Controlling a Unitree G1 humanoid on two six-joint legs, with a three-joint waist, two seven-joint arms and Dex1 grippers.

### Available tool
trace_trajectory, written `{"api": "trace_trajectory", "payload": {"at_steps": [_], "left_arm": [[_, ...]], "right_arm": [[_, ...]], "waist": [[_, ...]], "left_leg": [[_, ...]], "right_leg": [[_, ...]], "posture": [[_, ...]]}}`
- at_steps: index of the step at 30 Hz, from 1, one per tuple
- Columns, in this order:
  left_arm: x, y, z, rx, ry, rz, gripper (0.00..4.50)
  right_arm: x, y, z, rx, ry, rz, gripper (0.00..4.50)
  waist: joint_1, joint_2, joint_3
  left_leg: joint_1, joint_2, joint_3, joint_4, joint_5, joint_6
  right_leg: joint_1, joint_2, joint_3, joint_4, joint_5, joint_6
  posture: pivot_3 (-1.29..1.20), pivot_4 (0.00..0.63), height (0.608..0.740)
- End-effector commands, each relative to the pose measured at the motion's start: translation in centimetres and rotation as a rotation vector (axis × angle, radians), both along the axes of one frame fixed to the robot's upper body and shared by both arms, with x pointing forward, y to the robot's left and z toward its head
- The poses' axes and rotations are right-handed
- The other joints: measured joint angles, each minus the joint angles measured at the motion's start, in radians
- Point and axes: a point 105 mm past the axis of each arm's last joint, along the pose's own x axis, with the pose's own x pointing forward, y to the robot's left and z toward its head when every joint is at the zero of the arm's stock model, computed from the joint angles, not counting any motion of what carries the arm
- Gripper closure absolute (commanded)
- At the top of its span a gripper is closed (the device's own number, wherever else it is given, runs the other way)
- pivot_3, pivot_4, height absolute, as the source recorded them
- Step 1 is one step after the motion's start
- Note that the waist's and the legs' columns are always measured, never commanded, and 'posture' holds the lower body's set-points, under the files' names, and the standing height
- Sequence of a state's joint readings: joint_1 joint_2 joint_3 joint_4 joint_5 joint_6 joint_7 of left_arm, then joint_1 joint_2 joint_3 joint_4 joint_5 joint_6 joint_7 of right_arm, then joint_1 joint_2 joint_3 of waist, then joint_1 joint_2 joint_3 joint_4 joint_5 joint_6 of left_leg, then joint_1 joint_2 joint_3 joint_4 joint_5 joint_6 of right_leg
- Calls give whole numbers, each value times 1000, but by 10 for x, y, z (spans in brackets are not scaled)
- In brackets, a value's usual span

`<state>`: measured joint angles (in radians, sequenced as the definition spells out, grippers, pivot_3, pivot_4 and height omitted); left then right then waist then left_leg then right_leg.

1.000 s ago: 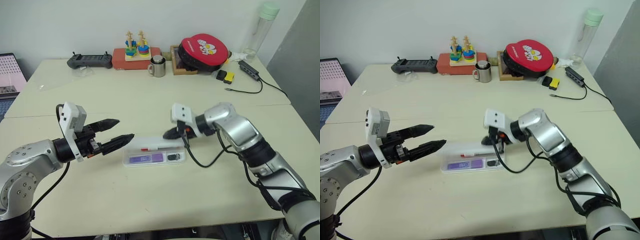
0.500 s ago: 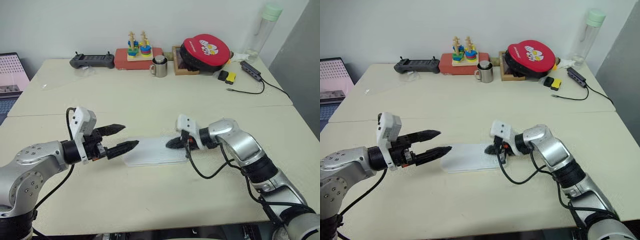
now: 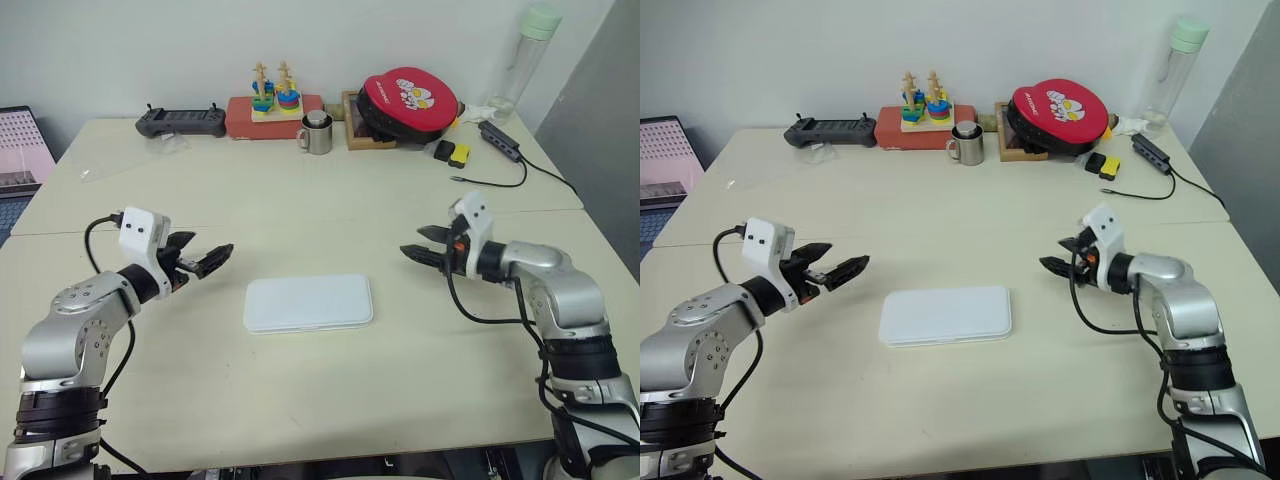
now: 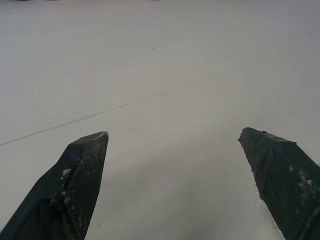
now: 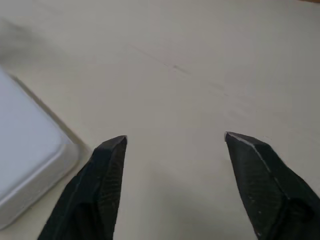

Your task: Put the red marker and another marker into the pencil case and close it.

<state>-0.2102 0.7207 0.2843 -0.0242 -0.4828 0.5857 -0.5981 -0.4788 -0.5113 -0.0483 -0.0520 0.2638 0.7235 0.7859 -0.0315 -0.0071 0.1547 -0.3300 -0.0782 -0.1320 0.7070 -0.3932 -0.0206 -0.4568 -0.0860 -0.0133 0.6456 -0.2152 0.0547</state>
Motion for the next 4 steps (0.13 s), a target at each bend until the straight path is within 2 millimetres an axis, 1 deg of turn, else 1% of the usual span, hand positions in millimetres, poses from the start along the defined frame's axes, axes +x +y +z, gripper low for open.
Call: {"api": "trace_trajectory", "payload": {"at_steps": [1, 2, 4], "left_arm": [[-6, 20, 4, 34, -39, 48, 0], [-8, 23, 3, 32, -36, 53, 0], [-10, 26, 3, 34, -35, 54, 0]], "right_arm": [[-3, -6, 14, 23, -62, -46, 401], [-3, -7, 13, 23, -61, -53, 97], [-4, -8, 12, 21, -60, -56, 8]], "waist": [[1, 0, 0], [1, 0, 0], [2, 0, 0]], "left_leg": [[0, 0, 0, 0, 0, 0], [0, 0, 0, 0, 0, 0], [0, 0, -1, 0, 0, 0]], "right_leg": [[0, 0, 0, 0, 0, 0], [0, 0, 0, 0, 0, 0], [0, 0, 0, 0, 0, 0]], "posture": [[0, 150, 740], [0, 150, 740], [0, 150, 740]]}}
